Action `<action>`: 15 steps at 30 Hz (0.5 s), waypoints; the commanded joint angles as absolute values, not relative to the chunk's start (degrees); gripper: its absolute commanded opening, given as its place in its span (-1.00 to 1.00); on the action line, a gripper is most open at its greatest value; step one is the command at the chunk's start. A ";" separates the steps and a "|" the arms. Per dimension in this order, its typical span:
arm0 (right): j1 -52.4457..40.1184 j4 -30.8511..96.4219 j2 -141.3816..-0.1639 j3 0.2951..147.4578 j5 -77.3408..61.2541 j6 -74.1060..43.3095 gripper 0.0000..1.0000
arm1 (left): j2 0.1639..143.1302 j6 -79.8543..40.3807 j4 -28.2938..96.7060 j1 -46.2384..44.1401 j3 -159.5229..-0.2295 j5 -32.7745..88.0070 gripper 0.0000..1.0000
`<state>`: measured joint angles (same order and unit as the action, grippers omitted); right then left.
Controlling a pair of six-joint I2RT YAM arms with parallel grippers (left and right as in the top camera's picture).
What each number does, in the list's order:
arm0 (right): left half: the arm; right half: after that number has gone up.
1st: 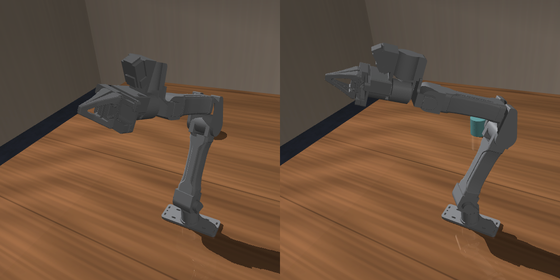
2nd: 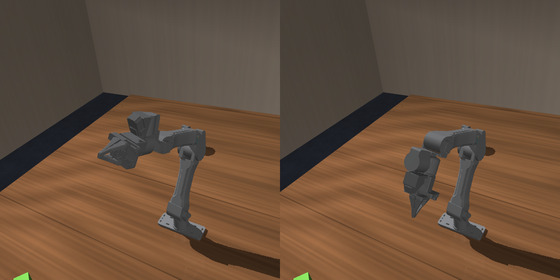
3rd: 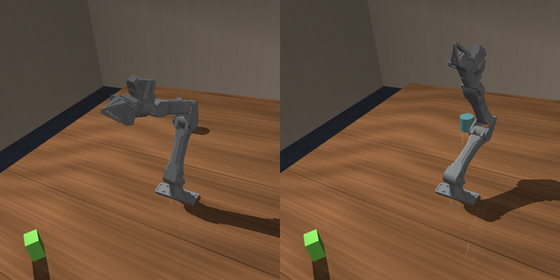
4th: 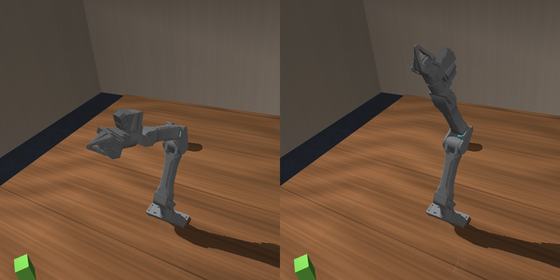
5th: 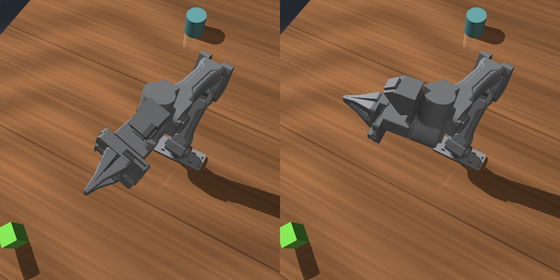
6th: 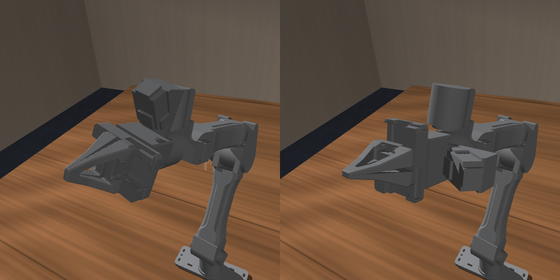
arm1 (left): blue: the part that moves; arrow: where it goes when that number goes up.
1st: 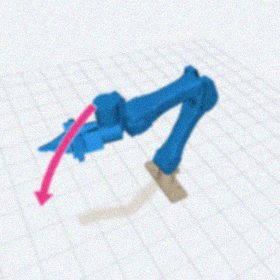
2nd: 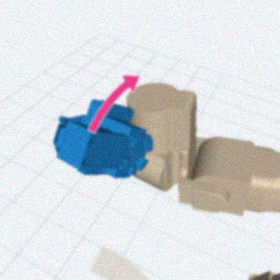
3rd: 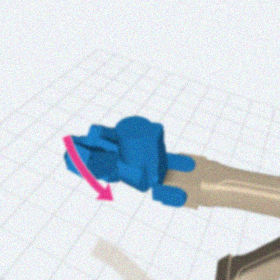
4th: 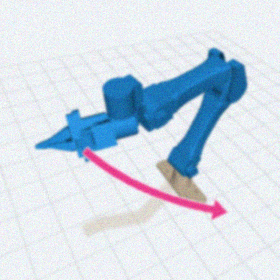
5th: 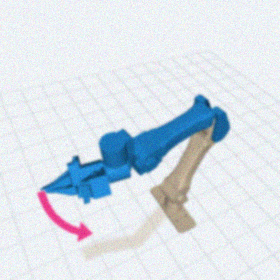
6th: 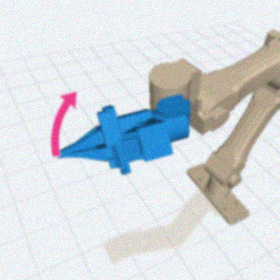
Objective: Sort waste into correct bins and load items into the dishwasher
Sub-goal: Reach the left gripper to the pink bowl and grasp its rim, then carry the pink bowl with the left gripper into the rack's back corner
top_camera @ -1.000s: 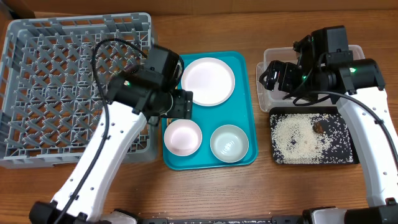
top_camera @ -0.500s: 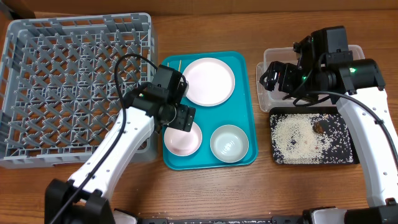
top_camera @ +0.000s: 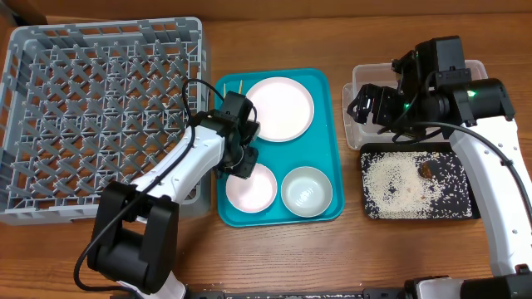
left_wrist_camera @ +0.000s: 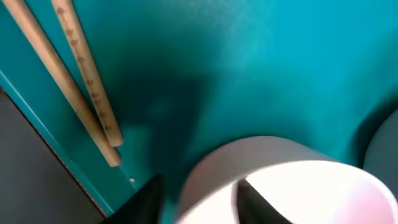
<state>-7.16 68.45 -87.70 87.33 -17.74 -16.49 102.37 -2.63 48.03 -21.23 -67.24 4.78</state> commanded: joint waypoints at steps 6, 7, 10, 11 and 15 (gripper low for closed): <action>-7.05 68.25 -87.61 88.47 -17.61 -16.45 1.00 | 102.74 -2.07 48.86 -20.91 -67.24 5.78 -0.51; -7.05 68.25 -87.61 88.47 -17.61 -16.45 0.99 | 102.74 -2.07 49.08 -20.91 -67.24 5.69 -0.54; -7.05 68.25 -87.61 88.47 -17.58 -16.45 1.00 | 102.74 -1.63 49.74 -20.93 -67.24 5.37 -0.90; -7.05 68.25 -87.61 88.47 -17.58 -16.45 1.00 | 102.74 -1.65 49.91 -20.91 -67.24 5.39 -0.92; -7.05 68.25 -87.61 88.47 -17.58 -16.45 1.00 | 102.74 -1.63 50.65 -20.91 -67.24 5.32 -0.92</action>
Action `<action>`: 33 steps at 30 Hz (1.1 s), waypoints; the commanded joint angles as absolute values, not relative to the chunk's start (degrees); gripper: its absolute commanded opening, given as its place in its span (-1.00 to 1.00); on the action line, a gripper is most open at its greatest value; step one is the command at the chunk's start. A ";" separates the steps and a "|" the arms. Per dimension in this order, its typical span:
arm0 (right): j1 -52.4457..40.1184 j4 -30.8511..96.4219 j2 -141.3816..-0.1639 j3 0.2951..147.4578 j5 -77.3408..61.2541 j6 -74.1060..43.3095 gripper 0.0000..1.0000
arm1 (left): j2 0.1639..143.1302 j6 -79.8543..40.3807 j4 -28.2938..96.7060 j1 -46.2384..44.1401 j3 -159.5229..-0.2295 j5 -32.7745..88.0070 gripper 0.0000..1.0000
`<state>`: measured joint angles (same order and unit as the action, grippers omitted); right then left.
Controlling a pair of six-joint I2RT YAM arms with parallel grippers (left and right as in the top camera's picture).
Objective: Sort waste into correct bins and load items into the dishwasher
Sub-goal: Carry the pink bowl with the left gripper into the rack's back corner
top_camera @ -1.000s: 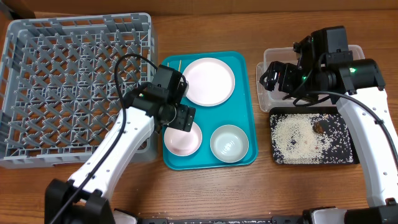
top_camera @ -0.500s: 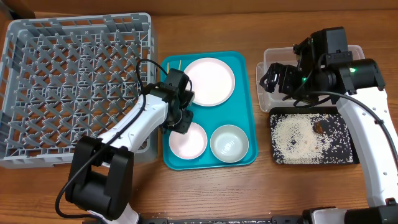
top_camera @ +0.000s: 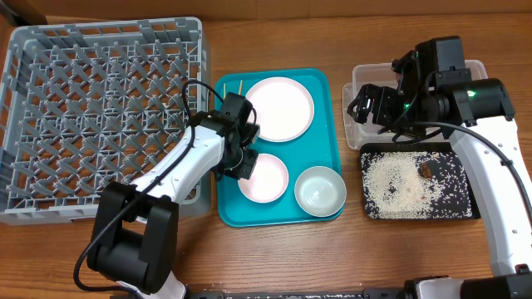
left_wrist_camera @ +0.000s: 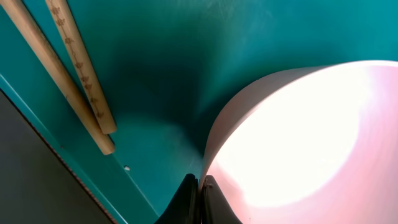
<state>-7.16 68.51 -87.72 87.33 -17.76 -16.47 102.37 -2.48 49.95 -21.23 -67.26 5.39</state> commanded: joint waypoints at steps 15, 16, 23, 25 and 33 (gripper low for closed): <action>-7.05 68.25 -87.61 88.47 -17.58 -16.45 1.00 | 96.82 0.56 69.41 -15.20 -98.41 0.95 -0.92; -7.05 68.25 -87.61 88.47 -17.58 -16.45 1.00 | 96.44 0.56 68.71 -14.55 -101.12 -2.85 -0.92; -7.05 68.25 -87.61 88.47 -17.58 -16.45 1.00 | 98.32 -2.37 53.39 -12.67 -104.33 -41.87 -0.92; -7.05 68.25 -87.61 88.47 -17.58 -16.45 0.99 | 103.18 -2.37 43.09 -11.49 -104.33 -54.81 -0.92; -7.05 68.25 -87.61 88.47 -17.58 -16.45 1.00 | 119.57 -0.86 22.26 -8.47 -104.33 -70.13 -0.92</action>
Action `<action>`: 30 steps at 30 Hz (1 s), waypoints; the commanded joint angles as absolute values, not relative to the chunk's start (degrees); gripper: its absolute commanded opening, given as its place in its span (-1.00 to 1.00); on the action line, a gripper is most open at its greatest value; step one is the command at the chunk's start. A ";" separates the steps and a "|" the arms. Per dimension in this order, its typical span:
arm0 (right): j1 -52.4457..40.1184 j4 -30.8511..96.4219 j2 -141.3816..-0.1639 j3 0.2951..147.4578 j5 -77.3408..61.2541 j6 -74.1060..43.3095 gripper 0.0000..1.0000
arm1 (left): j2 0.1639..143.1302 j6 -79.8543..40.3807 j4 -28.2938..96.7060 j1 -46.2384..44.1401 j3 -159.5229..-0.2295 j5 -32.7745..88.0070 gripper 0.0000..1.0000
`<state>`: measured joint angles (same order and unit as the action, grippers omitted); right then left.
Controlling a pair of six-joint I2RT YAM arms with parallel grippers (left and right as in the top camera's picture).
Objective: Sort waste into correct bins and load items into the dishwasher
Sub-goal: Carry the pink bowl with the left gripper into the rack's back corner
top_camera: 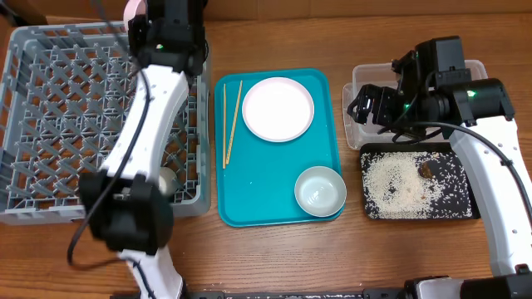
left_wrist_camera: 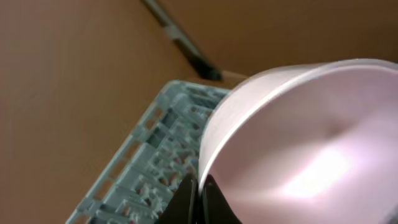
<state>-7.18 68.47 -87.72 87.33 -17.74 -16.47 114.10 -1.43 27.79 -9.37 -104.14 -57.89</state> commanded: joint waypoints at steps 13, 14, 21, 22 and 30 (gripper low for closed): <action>-7.05 68.25 -87.61 88.47 -17.58 -16.45 1.00 | 126.28 8.99 5.78 -3.97 -104.29 -70.04 -0.92; -7.05 68.25 -87.61 88.47 -17.58 -16.45 1.00 | 126.28 8.97 5.85 -3.84 -104.25 -68.79 -0.92; -7.05 68.25 -87.61 88.47 -17.58 -16.45 1.00 | 126.76 7.22 5.67 -3.95 -104.25 -61.87 -0.92; -7.05 68.25 -87.61 88.47 -17.58 -16.45 1.00 | 127.17 7.07 5.54 -3.95 -104.25 -61.87 -0.92; -7.05 68.25 -87.61 88.47 -17.58 -16.45 0.99 | 133.45 7.60 1.45 -3.92 -104.25 -62.11 -0.92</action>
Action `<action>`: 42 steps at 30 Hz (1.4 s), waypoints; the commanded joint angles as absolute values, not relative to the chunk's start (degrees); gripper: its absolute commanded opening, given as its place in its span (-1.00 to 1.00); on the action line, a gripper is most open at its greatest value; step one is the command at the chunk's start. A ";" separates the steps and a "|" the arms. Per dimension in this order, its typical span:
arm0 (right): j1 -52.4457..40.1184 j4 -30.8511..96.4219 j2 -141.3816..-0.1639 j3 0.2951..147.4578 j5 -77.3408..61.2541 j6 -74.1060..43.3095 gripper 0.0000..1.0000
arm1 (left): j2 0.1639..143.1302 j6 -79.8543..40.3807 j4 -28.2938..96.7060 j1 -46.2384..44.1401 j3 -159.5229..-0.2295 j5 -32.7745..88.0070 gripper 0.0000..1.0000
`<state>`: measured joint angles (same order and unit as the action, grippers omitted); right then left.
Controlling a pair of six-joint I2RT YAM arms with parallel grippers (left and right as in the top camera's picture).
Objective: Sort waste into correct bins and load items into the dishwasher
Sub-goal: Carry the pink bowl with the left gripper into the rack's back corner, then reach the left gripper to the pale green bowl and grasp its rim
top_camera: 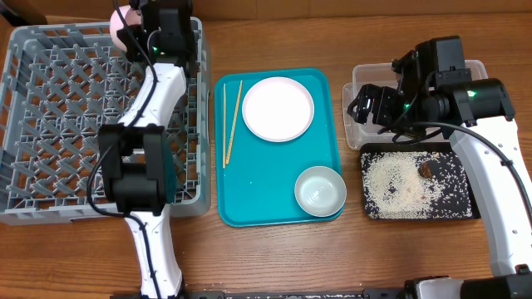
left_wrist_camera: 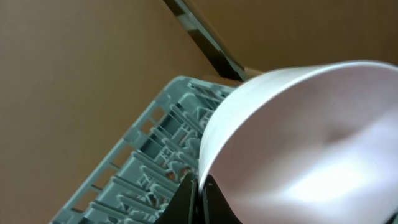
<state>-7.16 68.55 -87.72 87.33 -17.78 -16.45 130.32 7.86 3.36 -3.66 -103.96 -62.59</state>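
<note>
My left gripper (top_camera: 140, 31) is shut on the rim of a pale pink bowl (top_camera: 123, 18), held above the back edge of the grey dish rack (top_camera: 50, 100). In the left wrist view the fingertips (left_wrist_camera: 200, 186) pinch the bowl's wall (left_wrist_camera: 298, 143), and the rack (left_wrist_camera: 143, 168) lies below. On the teal tray (top_camera: 266, 183) are a white plate (top_camera: 278, 109), a pair of wooden chopsticks (top_camera: 230, 123) and a pale green bowl (top_camera: 320, 190). My right gripper (top_camera: 360, 105) hangs over the clear bin (top_camera: 359, 137); its jaw state does not show.
A black tray (top_camera: 416, 183) strewn with rice and a brown scrap lies right of the teal tray. The clear bin stands just behind it. My left arm stretches along the rack's right side.
My left gripper, still holding the pink bowl, has moved a little to the left along the rack's back edge. The right arm and the tray's items have not moved.
My left gripper first stood open round the pink bowl's rim on the teal tray. Then it was shut on the rim, and both small bowls sat further right. Later the bowl was up over the rack's back right corner, and now slightly further left.
</note>
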 commanded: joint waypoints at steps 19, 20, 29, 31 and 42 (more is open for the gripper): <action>-7.05 68.25 -87.61 88.47 -17.58 -16.45 1.00 | 133.47 11.07 13.15 -11.66 -104.53 -63.59 -0.07; -7.05 68.25 -87.61 88.47 -17.58 -16.45 1.00 | 133.19 11.05 13.23 -11.94 -104.53 -63.55 -0.08; -7.05 68.25 -87.61 88.47 -17.58 -16.45 1.00 | 118.58 0.89 30.57 -18.04 -104.55 -34.39 0.22; -7.05 68.25 -87.61 88.47 -17.58 -16.45 1.00 | 115.00 -2.92 39.42 -18.13 -104.55 -3.75 0.36; -7.05 68.25 -87.61 88.47 -17.58 -16.45 1.00 | 117.54 -17.52 66.70 -28.97 -102.83 19.25 0.04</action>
<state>-7.16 68.49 -87.72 87.33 -17.74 -16.45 115.98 -14.59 66.46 -24.25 -104.07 17.80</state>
